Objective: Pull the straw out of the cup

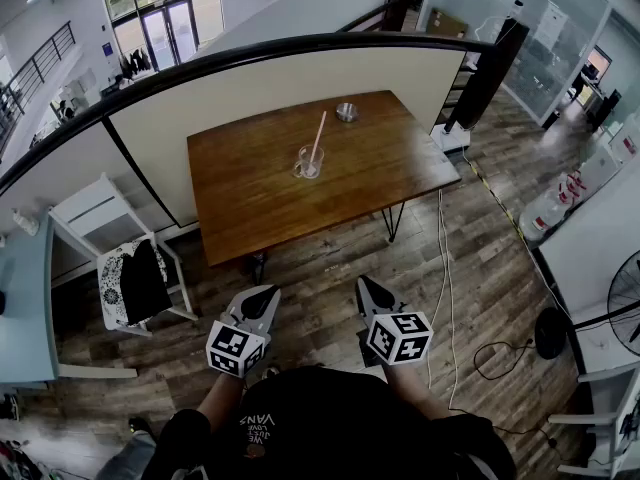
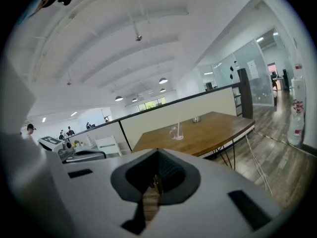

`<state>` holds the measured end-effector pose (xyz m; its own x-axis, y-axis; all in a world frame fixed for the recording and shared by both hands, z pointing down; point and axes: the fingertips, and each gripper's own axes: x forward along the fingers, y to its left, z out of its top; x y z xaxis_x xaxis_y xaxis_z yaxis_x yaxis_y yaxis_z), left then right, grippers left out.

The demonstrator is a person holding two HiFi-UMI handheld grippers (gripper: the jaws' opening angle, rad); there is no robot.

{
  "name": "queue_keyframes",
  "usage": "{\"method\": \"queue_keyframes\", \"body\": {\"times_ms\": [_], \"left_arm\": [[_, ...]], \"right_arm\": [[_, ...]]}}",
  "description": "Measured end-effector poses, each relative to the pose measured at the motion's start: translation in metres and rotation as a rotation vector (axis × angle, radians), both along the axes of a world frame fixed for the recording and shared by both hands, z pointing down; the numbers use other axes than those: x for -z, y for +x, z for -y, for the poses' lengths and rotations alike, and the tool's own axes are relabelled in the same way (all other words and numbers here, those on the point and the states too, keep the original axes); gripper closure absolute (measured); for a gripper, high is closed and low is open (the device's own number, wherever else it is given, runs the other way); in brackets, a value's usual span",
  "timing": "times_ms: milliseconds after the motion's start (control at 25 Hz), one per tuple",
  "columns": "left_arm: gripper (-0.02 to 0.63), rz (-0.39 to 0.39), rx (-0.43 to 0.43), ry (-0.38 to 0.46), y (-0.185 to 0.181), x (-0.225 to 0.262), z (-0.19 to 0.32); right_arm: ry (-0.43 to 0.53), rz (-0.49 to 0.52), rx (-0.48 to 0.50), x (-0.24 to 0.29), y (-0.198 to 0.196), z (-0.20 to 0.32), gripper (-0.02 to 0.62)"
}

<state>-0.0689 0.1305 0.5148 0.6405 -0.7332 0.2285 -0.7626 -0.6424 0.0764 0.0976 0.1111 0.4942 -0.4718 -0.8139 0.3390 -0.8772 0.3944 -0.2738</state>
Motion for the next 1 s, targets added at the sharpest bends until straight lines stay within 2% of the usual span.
{"method": "queue_keyframes", "body": {"times_ms": [240, 280, 320, 360, 400, 480, 680, 1000], "left_arm": [[0.592, -0.045, 0.025, 0.022, 0.017, 0.002, 0.003], [0.589, -0.060, 0.026, 0.023, 0.021, 0.004, 0.002], [0.589, -0.075, 0.027, 0.027, 0.024, 0.006, 0.001], [0.588, -0.086, 0.030, 0.029, 0.027, 0.007, 0.000], [0.577, -0.093, 0.035, 0.028, 0.030, 0.008, -0.001], [0.441, -0.104, 0.043, 0.011, 0.035, 0.007, -0.001], [0.433, -0.095, 0.034, -0.016, 0.035, -0.001, 0.012], [0.434, -0.101, 0.001, -0.027, 0.016, -0.005, 0.082]], "right_arm": [[0.066, 0.026, 0.086, 0.004, -0.001, 0.005, 0.573], [0.065, 0.028, 0.097, 0.003, -0.001, 0.005, 0.521], [0.058, 0.033, 0.104, 0.002, -0.001, 0.005, 0.435], [0.051, 0.039, 0.110, 0.000, 0.000, 0.006, 0.400], [0.044, 0.047, 0.114, -0.002, 0.001, 0.006, 0.400], [0.032, 0.065, 0.121, -0.005, 0.003, 0.009, 0.400], [0.019, 0.073, 0.121, -0.012, 0.000, 0.024, 0.400], [-0.003, 0.047, 0.068, -0.017, -0.012, 0.081, 0.400]]}}
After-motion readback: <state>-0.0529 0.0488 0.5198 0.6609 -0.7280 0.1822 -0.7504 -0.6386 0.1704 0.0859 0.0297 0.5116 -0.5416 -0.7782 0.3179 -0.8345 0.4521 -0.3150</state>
